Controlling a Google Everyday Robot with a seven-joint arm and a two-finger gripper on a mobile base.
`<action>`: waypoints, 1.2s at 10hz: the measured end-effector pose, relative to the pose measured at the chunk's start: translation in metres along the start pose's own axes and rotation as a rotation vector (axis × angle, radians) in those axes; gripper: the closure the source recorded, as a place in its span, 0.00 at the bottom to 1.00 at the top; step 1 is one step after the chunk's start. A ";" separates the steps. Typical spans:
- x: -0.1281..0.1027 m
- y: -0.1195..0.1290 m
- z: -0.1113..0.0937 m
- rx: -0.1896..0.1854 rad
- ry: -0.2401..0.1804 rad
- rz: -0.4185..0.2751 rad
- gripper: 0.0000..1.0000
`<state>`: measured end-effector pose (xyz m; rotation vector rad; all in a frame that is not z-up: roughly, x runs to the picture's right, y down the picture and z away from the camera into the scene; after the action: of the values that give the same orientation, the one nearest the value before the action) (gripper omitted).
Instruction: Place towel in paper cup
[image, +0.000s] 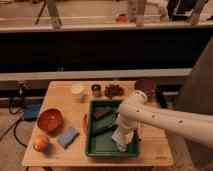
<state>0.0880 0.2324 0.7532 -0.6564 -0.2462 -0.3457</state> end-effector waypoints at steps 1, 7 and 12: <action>0.001 0.000 0.005 0.003 -0.007 0.001 0.46; 0.010 0.005 0.030 -0.018 0.003 0.032 0.35; 0.009 0.008 0.048 -0.046 0.015 0.048 0.46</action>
<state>0.0940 0.2669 0.7885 -0.7040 -0.2088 -0.3108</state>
